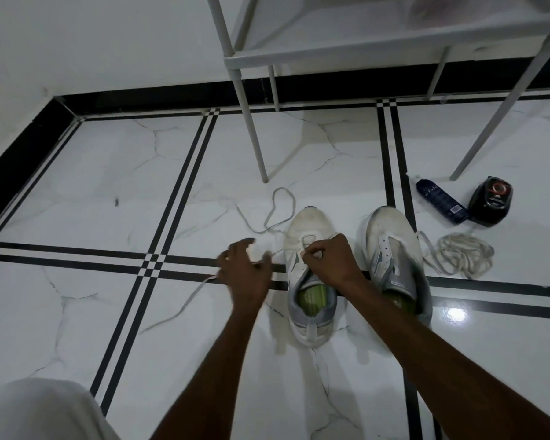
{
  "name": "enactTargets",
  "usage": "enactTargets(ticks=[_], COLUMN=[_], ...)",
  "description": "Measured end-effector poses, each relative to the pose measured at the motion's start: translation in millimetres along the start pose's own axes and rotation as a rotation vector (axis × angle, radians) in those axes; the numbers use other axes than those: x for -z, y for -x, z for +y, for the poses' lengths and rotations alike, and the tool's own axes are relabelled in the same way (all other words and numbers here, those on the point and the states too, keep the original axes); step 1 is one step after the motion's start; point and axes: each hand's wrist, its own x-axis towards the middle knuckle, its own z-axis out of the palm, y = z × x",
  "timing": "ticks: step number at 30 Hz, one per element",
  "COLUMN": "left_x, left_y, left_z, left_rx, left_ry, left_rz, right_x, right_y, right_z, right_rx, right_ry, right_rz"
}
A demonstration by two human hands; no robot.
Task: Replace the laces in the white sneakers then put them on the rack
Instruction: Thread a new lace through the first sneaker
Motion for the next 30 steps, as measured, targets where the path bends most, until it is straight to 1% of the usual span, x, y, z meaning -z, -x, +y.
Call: enactTargets(ticks=[1, 2, 3, 4, 5, 7, 8, 9, 10, 11, 13, 15, 17, 18, 19, 21, 22, 23, 25, 27, 29, 30], left_x=[-11, -18, -21, -19, -14, 4, 14, 22, 26, 27, 22, 19, 16, 12, 8, -3, -10, -14, -17, -15, -7, -3], left_y=[5, 6, 5, 2, -2, -14, -18, -21, -20, -19, -14, -17, -29, -37, -45, -59, -63, -65, -62, -53, -45, -43], left_z=[11, 19, 21, 19, 11, -11, -22, -31, -35, -34, -24, -12, -5, -3, 2, 11, 13, 15, 12, 9, 9, 12], left_rx=[-0.082, -0.127, -0.145, -0.127, -0.055, 0.241, 0.394, 0.504, 0.563, 0.57, 0.534, 0.443, 0.217, 0.089, -0.023, -0.147, -0.173, -0.186, -0.199, -0.178, -0.163, -0.175], left_ry=[0.022, 0.034, 0.054, 0.096, 0.141, 0.139, 0.072, -0.014, -0.077, -0.12, -0.168, -0.151, -0.081, -0.048, -0.039, -0.099, -0.175, -0.269, -0.407, -0.38, -0.274, -0.213], left_rz=[-0.09, -0.143, -0.146, -0.106, -0.034, 0.083, 0.085, 0.047, -0.015, -0.051, -0.045, 0.041, 0.099, 0.074, 0.004, -0.18, -0.24, -0.267, -0.241, -0.188, -0.188, -0.203], right_x=[-1, -2, 0, 0, 1, 3, 3, 4, 3, 2, 2, 1, -1, 0, 0, 2, 4, 5, 9, 12, 16, 19], right_y=[1, 1, 2, 1, 1, 0, 0, 0, 0, -1, 0, -1, -2, -2, -2, 0, 1, 1, 1, 1, 2, 2], right_z=[-1, 1, 2, 4, 5, 8, 8, 7, 7, 6, 6, 8, 10, 10, 9, 6, 3, 2, -1, -4, -11, -16], right_rx=[0.009, 0.018, 0.033, 0.044, 0.047, 0.018, 0.01, 0.002, -0.002, -0.009, -0.021, -0.022, -0.005, 0.004, 0.018, 0.054, 0.064, 0.068, 0.056, 0.061, 0.097, 0.144], right_ry=[0.004, 0.002, 0.002, 0.004, 0.003, -0.026, -0.037, -0.036, -0.033, -0.028, -0.015, -0.002, -0.001, 0.004, 0.012, 0.02, 0.022, 0.022, 0.021, 0.007, -0.003, 0.007], right_rz=[0.005, 0.015, 0.022, 0.026, 0.03, 0.041, 0.042, 0.036, 0.028, 0.024, 0.027, 0.022, 0.024, 0.025, 0.024, 0.022, 0.02, 0.016, -0.003, 0.002, 0.105, 0.148])
